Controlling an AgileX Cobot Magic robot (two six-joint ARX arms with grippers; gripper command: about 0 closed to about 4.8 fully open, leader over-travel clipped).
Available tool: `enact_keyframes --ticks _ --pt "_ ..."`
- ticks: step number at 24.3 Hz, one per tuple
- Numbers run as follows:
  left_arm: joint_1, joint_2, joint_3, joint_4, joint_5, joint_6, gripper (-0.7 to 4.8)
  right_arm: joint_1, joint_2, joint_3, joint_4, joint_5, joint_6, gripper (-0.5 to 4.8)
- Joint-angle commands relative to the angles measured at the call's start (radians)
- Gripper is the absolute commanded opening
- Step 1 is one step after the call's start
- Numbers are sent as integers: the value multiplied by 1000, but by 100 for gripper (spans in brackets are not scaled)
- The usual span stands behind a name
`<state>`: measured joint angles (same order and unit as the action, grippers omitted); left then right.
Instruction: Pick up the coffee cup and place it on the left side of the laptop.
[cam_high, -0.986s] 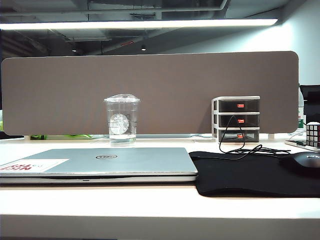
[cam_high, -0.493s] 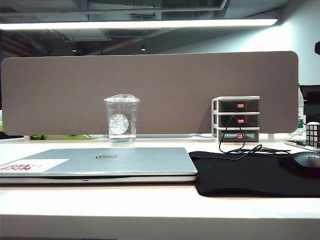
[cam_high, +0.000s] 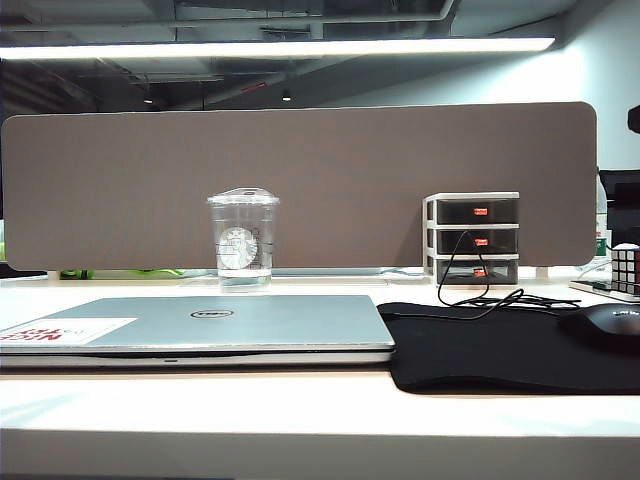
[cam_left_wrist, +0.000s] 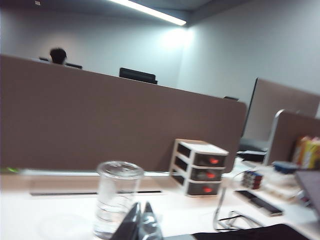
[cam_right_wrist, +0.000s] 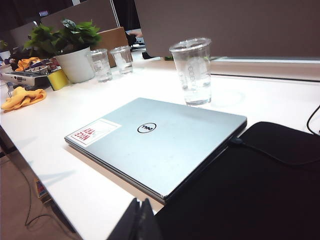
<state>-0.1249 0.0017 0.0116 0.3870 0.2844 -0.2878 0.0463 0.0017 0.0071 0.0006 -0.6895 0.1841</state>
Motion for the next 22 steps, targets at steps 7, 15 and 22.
enact_keyframes --ticks 7,15,22 --pt "2 101 182 -171 -18 17 364 1 -1 -6 3 -4 3 -1" --pt "2 463 362 -30 35 146 460 1 -1 -6 2 -4 3 -1" --pt "3 963 483 161 206 284 479 1 -1 -6 -6 -9 3 -1"
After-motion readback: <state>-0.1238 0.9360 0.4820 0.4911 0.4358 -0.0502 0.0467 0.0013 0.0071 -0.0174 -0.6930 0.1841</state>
